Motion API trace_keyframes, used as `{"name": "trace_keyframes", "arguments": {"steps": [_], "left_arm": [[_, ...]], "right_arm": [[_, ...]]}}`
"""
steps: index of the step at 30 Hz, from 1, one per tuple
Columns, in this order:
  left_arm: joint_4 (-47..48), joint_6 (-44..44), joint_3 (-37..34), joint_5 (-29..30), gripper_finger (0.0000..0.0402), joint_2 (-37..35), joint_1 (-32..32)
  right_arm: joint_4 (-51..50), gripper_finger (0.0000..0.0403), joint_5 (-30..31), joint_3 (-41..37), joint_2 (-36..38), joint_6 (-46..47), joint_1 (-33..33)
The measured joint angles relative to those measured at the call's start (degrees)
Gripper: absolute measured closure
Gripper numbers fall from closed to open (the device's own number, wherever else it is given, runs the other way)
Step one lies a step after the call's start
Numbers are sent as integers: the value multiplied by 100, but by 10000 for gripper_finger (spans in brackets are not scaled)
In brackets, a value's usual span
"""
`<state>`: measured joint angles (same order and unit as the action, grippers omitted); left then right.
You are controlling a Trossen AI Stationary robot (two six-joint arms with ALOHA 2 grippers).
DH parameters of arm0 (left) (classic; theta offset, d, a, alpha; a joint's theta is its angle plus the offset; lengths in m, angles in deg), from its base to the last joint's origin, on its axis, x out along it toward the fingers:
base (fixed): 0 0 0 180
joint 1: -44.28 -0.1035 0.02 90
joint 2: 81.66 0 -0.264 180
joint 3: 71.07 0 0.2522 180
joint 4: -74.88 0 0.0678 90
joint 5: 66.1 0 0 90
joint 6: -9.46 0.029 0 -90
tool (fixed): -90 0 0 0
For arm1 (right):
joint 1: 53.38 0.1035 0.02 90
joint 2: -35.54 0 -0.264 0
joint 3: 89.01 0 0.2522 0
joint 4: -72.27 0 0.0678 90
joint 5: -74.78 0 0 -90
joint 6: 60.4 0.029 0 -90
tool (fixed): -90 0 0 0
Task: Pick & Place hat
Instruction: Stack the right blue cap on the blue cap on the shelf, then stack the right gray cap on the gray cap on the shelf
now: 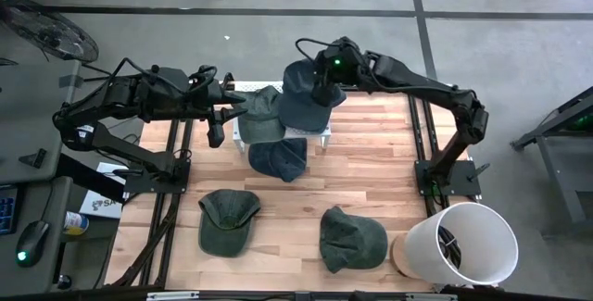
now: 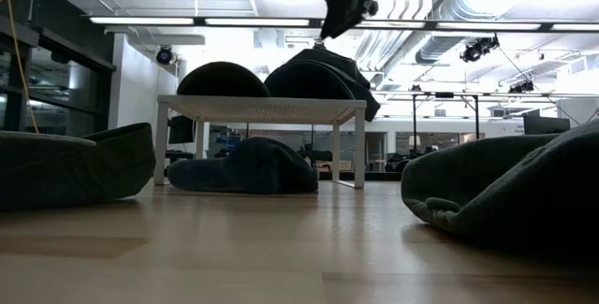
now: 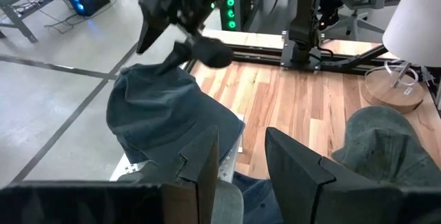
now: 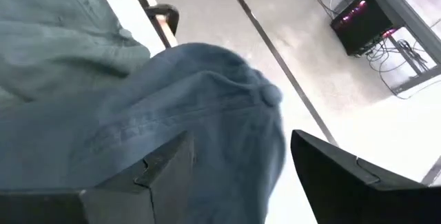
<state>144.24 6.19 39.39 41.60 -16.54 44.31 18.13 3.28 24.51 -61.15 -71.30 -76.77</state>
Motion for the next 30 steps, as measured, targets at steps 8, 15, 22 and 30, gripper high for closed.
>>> {"name": "trace_keyframes", "arguments": {"steps": [8, 15, 22, 30], "left_arm": [[222, -5, -2, 0, 284, 0, -2], [365, -117, -2, -13, 284, 0, -2], [725, -175, -8, -61, 284, 45, -2], [932, -177, -9, -133, 284, 39, 0]], "right_arm": [[-53, 166, -947, 1, 612, 197, 240], [-433, 166, -1370, 2, 964, 206, 787], [-1200, 167, -1303, -82, 997, 688, 1472], [-1115, 167, -1094, -668, 993, 1013, 2343]]}}
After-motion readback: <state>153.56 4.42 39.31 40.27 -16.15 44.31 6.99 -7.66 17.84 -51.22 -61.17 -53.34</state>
